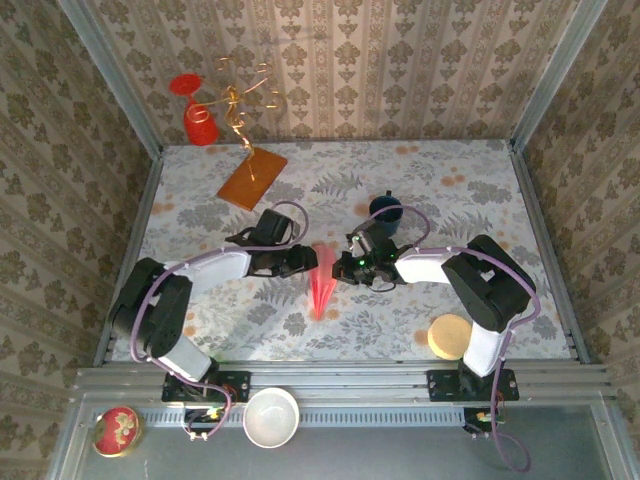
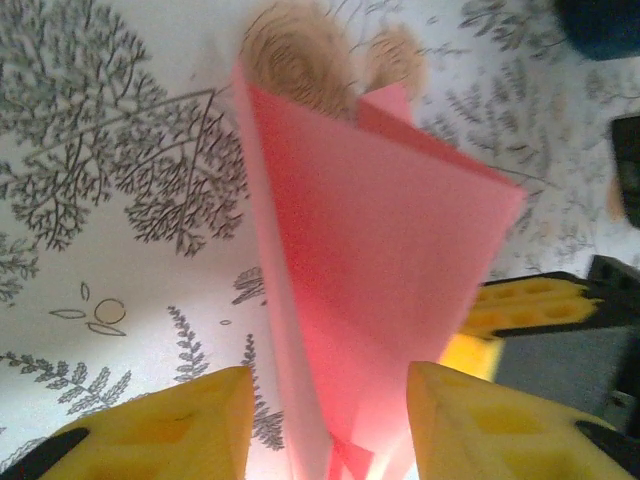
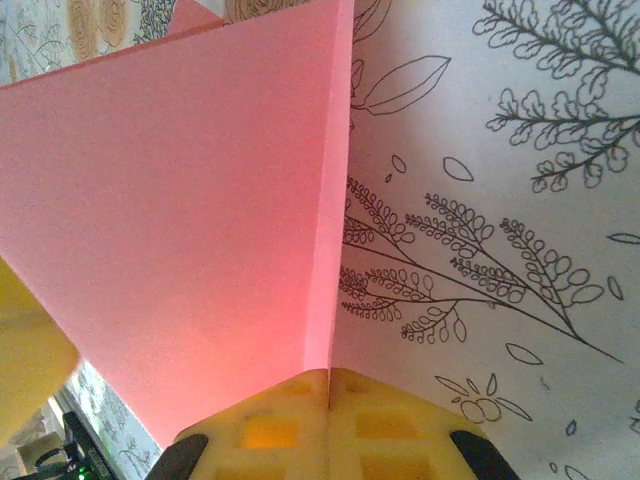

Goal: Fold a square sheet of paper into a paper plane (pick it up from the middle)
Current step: Move the paper plane to the top-center of the table.

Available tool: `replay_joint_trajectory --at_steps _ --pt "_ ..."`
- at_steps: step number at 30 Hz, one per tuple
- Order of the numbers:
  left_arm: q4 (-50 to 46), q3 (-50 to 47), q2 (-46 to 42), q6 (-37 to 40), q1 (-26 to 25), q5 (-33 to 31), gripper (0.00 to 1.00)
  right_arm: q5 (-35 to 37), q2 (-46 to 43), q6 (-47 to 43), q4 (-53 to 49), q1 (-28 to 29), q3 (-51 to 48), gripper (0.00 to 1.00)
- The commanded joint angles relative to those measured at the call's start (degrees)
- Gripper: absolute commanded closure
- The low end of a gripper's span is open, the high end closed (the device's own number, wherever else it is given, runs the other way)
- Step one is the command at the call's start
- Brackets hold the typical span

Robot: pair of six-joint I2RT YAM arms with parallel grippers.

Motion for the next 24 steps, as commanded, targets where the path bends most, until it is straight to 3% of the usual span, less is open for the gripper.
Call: replay_joint_trajectory --at_steps 1,7,16,24 --pt "-3.4 1.9 2.0 1.2 -0.4 -0.6 0.66 0.2 0.1 0.4 -0.3 -0.4 -0.4 0.99" --pt "-6.1 3.1 2.9 1.4 -0.3 -2.9 0.89 0.9 -0.8 0.2 -0.9 -0.6 -0.5 0.99" --pt "-1.4 -1.3 -2.8 -1.3 1.3 -6.1 0.99 4.7 -7.0 -1.1 -3.0 -2.8 -2.6 0.99" --pt "4.7 -6.1 -4.1 -5.4 2.2 -6.6 1.0 5.9 -5.6 -0.3 -3.0 -3.2 -3.5 0.99"
